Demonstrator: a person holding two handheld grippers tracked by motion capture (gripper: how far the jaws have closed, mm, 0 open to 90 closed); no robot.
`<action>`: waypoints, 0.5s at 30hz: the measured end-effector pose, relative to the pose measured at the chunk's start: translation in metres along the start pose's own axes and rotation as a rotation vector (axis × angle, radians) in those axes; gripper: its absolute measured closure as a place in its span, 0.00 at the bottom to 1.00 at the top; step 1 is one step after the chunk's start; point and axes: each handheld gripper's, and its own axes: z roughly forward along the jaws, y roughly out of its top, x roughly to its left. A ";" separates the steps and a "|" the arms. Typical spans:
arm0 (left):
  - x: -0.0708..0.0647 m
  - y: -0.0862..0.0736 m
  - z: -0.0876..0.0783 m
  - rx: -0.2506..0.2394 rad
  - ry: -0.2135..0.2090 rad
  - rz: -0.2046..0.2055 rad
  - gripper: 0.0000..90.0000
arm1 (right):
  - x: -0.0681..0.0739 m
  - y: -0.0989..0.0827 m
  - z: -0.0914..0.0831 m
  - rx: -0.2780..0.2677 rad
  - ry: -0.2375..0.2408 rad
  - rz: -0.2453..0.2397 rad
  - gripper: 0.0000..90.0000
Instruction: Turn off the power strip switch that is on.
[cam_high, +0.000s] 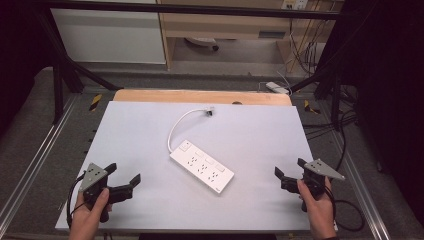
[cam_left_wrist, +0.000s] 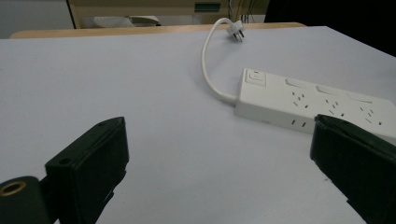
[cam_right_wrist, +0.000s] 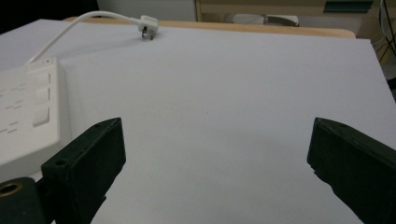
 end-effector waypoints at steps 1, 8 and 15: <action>0.000 0.000 0.000 -0.001 0.001 0.001 0.05 | 0.000 0.000 0.000 0.000 0.000 0.000 0.05; 0.002 -0.001 0.000 -0.001 0.009 -0.003 0.05 | 0.001 0.006 -0.006 -0.055 0.006 -0.011 0.04; 0.000 -0.001 0.001 0.001 0.003 -0.006 0.05 | 0.001 0.011 -0.014 -0.087 0.009 0.000 0.04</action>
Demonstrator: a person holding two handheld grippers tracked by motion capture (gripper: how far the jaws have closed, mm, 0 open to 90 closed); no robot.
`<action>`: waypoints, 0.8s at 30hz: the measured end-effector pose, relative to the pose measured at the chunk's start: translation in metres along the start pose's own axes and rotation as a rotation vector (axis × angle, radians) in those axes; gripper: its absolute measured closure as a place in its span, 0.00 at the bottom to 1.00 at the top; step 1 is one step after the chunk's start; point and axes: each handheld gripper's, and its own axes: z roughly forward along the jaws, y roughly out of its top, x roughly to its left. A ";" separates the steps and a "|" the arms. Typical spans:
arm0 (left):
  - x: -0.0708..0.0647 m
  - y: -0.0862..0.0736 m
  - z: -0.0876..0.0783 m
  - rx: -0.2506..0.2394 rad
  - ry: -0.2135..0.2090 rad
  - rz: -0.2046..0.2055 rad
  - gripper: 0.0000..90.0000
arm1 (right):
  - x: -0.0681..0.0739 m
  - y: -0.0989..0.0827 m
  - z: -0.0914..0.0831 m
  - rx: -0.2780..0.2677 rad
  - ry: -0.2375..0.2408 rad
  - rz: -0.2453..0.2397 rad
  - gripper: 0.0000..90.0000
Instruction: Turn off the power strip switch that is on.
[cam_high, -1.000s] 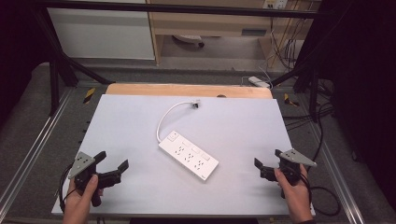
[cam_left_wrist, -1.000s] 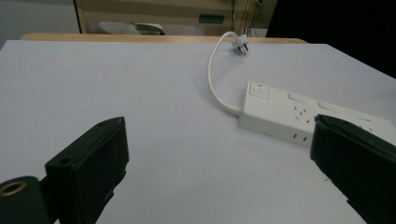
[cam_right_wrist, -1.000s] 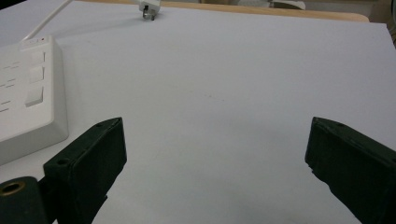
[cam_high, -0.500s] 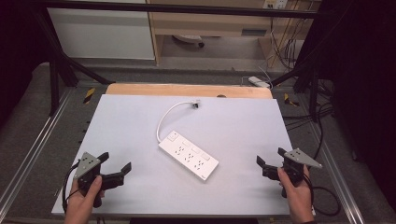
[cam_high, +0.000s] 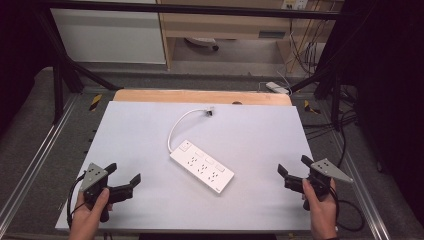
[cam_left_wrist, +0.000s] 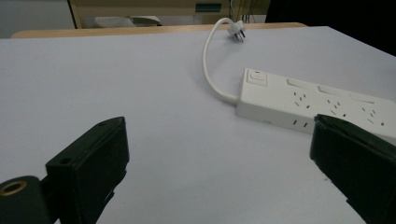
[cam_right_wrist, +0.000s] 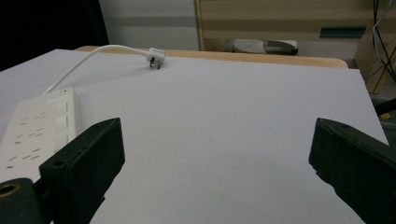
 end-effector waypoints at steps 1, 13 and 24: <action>0.000 0.000 0.000 0.001 0.000 0.000 0.05 | 0.000 0.001 -0.001 0.001 0.005 0.008 0.04; 0.001 -0.001 0.001 0.000 0.001 -0.008 0.05 | 0.009 0.006 0.001 0.016 0.008 0.017 0.03; 0.000 -0.003 0.004 0.015 -0.002 -0.009 0.05 | 0.022 0.030 0.012 0.031 0.028 -0.035 0.06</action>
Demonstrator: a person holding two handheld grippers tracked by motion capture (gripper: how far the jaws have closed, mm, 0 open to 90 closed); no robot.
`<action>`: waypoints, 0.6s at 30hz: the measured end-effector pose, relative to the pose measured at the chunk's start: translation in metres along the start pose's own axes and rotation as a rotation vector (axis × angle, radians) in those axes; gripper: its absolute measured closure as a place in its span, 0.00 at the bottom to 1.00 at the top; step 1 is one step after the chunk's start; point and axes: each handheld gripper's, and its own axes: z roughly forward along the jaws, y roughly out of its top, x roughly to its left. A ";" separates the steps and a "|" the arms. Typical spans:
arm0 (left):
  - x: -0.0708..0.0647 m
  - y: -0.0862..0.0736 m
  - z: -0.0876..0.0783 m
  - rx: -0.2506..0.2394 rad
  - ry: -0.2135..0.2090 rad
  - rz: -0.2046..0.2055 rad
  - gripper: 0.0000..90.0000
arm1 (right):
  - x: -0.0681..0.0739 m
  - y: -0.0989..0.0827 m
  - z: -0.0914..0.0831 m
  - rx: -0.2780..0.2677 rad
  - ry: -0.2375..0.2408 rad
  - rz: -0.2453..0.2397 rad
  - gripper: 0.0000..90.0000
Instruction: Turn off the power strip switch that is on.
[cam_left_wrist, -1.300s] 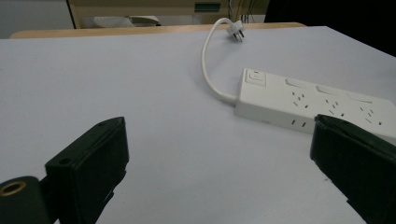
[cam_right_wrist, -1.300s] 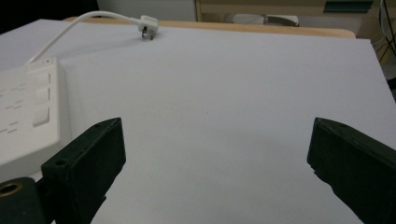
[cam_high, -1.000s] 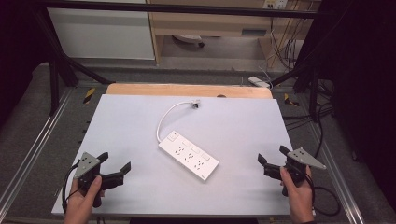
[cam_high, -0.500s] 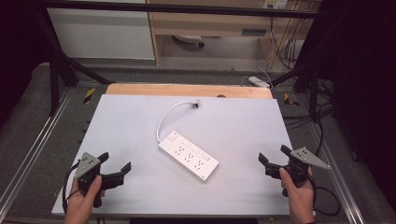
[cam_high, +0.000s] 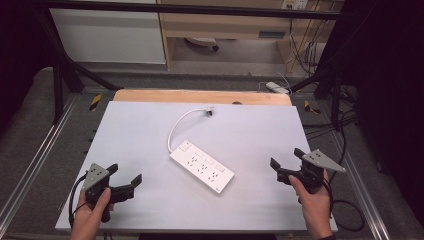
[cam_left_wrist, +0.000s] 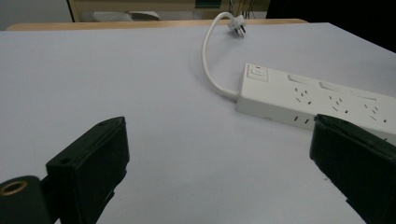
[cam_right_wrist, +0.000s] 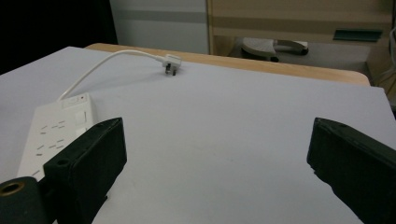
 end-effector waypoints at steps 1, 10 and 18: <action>0.000 0.000 0.000 -0.001 0.001 0.003 0.05 | 0.003 0.007 0.003 0.002 0.012 -0.020 0.06; 0.001 -0.002 0.001 0.007 0.008 -0.007 0.05 | 0.021 0.030 0.021 -0.008 0.068 -0.058 0.06; 0.002 0.000 -0.001 0.000 0.005 0.004 0.06 | 0.033 0.030 0.038 0.021 0.088 -0.080 0.06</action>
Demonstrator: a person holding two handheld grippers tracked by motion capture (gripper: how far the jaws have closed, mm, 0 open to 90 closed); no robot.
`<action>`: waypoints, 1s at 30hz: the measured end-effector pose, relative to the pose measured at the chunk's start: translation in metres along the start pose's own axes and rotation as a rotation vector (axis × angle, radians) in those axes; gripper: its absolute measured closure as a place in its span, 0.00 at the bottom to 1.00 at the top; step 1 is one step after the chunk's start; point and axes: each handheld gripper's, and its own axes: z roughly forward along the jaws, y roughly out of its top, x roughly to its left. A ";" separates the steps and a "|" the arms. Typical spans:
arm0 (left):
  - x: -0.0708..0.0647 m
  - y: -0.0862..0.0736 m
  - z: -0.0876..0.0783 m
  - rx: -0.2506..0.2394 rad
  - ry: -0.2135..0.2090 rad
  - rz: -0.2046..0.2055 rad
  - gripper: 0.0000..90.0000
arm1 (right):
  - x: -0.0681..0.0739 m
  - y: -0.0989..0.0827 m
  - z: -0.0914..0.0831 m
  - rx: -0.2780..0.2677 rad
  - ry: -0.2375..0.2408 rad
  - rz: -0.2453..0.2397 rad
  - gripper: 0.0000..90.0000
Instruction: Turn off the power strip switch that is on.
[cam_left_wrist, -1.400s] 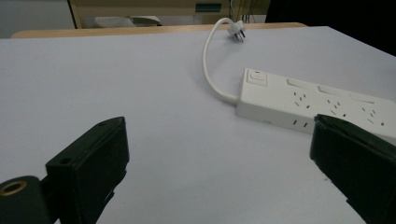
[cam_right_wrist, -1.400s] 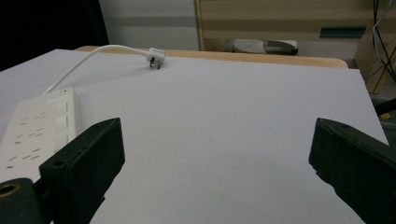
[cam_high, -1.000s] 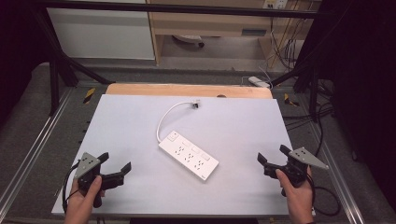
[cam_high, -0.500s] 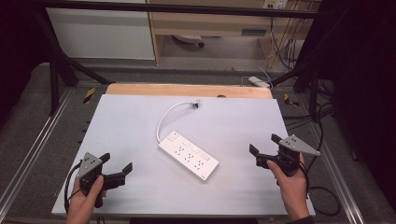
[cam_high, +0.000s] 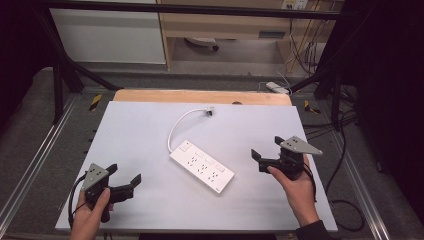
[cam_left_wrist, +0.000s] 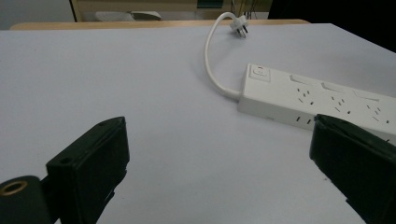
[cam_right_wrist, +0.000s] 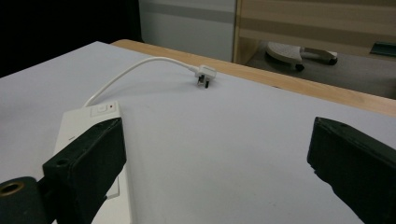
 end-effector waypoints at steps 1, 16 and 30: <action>0.000 0.000 0.000 0.001 0.000 0.001 0.05 | 0.002 0.000 0.001 0.001 0.006 -0.003 0.06; -0.001 0.000 0.001 0.005 -0.003 0.000 0.06 | 0.020 0.004 0.019 0.007 0.060 -0.027 0.40; -0.001 0.000 0.001 0.003 -0.002 -0.004 0.06 | 0.036 -0.002 0.027 0.003 0.135 -0.049 0.76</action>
